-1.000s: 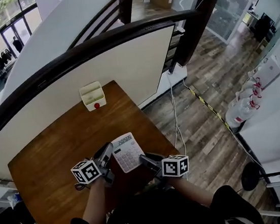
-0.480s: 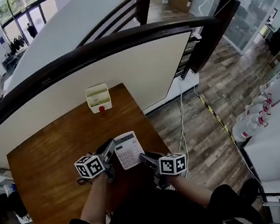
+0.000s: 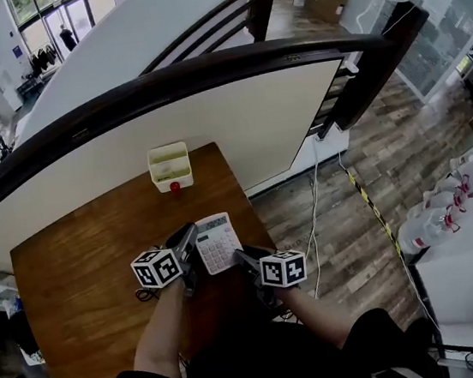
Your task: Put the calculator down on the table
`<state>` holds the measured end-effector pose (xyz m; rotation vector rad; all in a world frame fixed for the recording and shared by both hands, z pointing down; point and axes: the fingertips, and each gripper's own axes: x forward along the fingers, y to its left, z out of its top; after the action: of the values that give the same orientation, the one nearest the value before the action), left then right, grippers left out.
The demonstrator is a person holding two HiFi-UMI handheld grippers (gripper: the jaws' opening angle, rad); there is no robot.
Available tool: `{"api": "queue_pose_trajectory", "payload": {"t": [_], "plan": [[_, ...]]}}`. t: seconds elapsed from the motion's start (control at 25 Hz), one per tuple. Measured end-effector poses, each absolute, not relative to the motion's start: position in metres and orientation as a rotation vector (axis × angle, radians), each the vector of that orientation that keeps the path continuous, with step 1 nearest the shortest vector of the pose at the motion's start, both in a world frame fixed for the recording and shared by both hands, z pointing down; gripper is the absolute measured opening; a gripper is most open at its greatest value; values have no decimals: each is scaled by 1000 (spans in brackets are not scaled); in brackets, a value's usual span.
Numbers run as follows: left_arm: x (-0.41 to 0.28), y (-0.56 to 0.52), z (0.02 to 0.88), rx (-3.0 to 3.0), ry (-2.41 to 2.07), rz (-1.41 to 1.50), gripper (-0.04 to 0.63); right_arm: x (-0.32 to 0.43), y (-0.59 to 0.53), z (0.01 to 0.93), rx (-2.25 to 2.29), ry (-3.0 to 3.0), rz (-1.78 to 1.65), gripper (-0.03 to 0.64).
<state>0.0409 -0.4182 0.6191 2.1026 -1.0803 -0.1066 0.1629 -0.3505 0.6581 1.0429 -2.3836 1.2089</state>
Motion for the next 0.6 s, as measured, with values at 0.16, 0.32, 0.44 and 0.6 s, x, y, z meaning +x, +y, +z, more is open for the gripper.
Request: {"api": "queue_pose_trajectory", "payload": {"t": [0.16,0.32,0.44,0.6], "plan": [[40,-429,625,2086,-1102,-107,45,161,-360,665,1032,-2358,1160,100],[32,-439,629,2067,-1124,-133,44,160,-360,669,1021,-2347,1185,106],[26,-445,631,2063,-1134,-122,44,163,-355,667,1009,-2348,1206,106],[23,-450,638,2067,-1147,-45,46,167,-348,661,1009,-2361,1221,106]]}}
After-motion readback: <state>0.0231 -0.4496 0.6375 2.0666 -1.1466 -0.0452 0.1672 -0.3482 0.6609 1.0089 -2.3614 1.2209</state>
